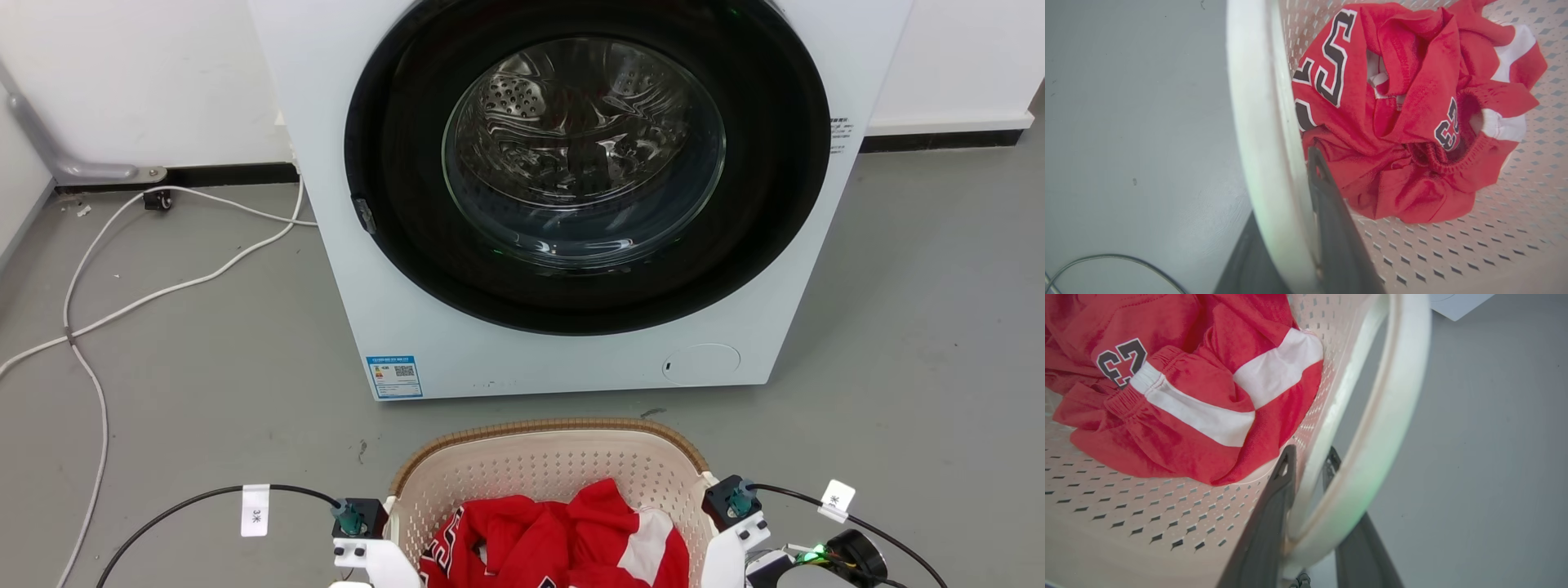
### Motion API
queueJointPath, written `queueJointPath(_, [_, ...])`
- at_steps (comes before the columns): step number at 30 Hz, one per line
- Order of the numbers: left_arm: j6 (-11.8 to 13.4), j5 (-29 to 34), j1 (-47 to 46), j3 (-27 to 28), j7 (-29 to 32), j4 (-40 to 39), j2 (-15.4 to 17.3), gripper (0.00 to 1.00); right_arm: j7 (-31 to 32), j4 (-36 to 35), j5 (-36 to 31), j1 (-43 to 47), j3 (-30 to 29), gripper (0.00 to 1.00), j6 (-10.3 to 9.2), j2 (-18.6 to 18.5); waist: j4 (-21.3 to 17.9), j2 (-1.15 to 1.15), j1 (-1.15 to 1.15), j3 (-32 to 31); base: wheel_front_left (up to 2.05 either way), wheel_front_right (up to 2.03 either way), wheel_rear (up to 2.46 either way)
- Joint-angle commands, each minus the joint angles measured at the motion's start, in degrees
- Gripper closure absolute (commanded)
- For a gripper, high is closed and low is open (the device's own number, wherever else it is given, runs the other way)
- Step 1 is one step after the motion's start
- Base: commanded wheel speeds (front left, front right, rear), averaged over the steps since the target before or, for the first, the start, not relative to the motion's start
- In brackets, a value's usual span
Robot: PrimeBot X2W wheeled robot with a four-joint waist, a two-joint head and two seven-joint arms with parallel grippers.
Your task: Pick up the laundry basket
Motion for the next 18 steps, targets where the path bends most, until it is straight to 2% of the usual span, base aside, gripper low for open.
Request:
queueJointPath(1, [-0.48, -0.21, -0.06, -0.21, -0.69, -0.37, 0.46, 1.0, -0.24, 0.07, 0.2, -0.02, 0.81, 1.0, 0.04, -0.45, 0.0, 0.0, 0.0, -0.03, 0.0, 0.0, 0.0])
queueJointPath(18, [-0.43, -1.62, -0.08, -1.56, -1.23, -0.36, 0.64, 1.0, -0.69, 0.26, 3.8, -0.63, 4.19, 1.0, 0.09, -0.96, 0.22, 0.0, 0.0, -0.12, 0.0, 0.0, 0.0])
